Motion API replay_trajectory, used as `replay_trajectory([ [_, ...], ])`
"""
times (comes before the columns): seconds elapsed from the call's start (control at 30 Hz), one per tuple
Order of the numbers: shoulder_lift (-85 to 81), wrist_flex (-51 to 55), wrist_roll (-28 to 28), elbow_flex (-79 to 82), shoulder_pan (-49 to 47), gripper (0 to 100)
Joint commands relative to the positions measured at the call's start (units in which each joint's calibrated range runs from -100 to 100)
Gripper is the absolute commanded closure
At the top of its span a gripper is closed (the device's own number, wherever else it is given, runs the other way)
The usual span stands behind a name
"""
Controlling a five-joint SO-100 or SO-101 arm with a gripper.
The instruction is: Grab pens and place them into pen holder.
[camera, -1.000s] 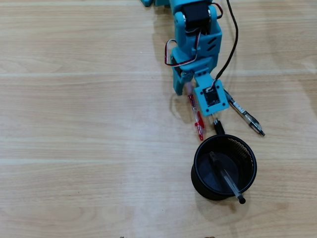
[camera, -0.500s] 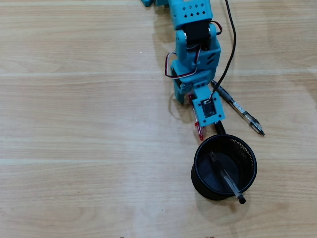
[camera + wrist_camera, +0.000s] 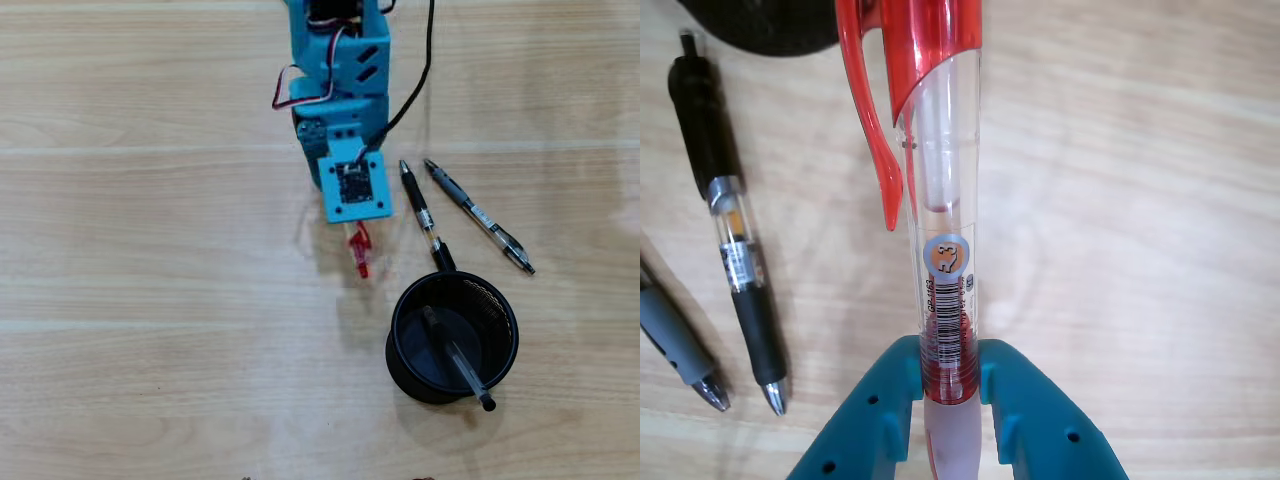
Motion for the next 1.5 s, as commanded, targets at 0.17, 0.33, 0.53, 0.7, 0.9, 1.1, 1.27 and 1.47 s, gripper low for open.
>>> replay_trajectory([
  [0.17,-0.2,-48.0,-1.6,-9.6,-4.4,98],
  [0.33,11.0,-73.1,-9.8,-9.3,-7.3,98],
  [0.53,20.2,-78.1,-12.0,-9.3,-8.5,98],
  [0.7,22.0,-78.7,-12.1,-5.5,-8.5,98],
  [0.9,21.8,-79.1,-11.9,-2.1,-8.5,88],
  [1.1,21.7,-85.5,-10.4,-2.0,-8.7,87],
  [1.27,20.7,-84.9,-9.9,-1.5,-9.6,87],
  [1.47,3.1,-71.3,-3.7,14.9,-12.4,87],
])
